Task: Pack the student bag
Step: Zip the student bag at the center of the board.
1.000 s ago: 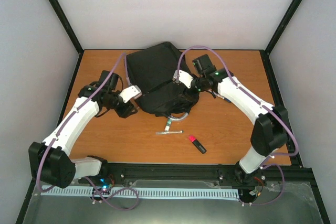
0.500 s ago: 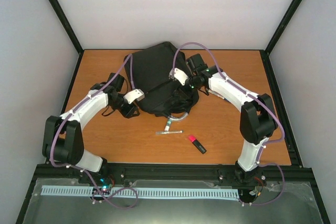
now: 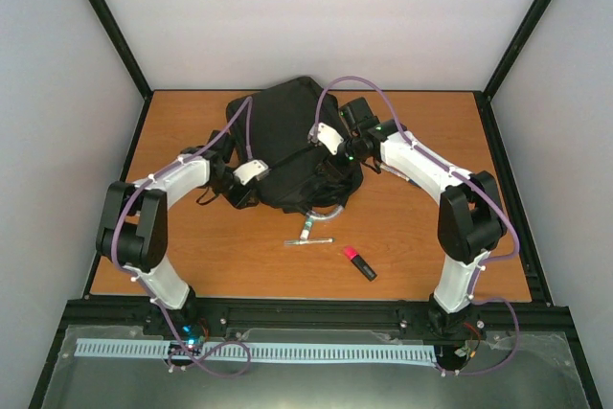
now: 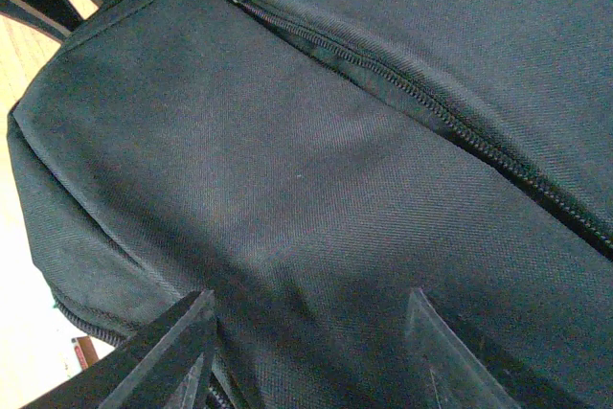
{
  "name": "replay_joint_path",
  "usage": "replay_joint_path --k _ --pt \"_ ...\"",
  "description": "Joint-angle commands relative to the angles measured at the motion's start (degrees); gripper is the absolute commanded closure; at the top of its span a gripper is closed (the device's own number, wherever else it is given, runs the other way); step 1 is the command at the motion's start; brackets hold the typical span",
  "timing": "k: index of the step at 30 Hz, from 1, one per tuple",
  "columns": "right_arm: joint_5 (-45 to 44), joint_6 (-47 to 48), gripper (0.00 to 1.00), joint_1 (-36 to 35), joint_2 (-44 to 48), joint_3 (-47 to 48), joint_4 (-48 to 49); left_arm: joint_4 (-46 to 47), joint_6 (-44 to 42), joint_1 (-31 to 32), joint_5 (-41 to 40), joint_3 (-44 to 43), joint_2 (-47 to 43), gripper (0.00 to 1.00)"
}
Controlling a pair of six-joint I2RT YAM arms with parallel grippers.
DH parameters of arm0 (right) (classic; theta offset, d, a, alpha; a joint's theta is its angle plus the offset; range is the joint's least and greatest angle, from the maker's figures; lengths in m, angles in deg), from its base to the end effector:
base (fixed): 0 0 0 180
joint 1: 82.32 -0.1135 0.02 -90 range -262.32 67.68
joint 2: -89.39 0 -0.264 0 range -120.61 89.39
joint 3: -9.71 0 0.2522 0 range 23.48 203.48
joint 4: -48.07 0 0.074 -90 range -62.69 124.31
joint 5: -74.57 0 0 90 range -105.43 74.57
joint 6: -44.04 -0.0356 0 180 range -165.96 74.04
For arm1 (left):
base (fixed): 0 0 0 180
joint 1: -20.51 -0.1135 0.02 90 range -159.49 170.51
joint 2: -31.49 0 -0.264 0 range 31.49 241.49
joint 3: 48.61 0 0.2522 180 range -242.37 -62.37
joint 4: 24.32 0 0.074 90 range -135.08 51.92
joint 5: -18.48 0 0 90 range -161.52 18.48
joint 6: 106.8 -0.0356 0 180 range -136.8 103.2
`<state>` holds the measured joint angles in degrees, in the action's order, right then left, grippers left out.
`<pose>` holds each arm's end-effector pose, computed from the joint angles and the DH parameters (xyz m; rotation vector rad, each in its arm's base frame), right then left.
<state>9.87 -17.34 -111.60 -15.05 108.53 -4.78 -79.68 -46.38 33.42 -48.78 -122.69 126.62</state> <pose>0.3348 0.2052 0.2540 -1.3695 2.1434 0.5739 0.2933 -0.0814 0.1820 1.0800 2.5924 -0.5101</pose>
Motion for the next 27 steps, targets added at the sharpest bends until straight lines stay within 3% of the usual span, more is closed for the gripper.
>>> replay_joint_path --k 1,15,20,27 --pt "-0.6 -0.8 0.44 0.1 -0.1 -0.1 2.3 3.4 0.0 -0.4 -0.4 -2.7 2.1 0.71" --pt "-1.5 -1.0 0.44 0.1 0.5 -0.5 2.7 -3.5 -3.6 -1.2 0.3 -1.7 -5.6 0.72" --pt "-1.1 -1.3 0.44 0.1 0.2 -0.2 2.7 -0.7 -3.3 -1.7 -1.6 -2.1 -3.0 0.57" --pt "-1.1 -1.2 0.43 0.0 0.3 -1.1 2.9 1.1 -2.5 -1.7 0.8 -5.3 2.5 0.60"
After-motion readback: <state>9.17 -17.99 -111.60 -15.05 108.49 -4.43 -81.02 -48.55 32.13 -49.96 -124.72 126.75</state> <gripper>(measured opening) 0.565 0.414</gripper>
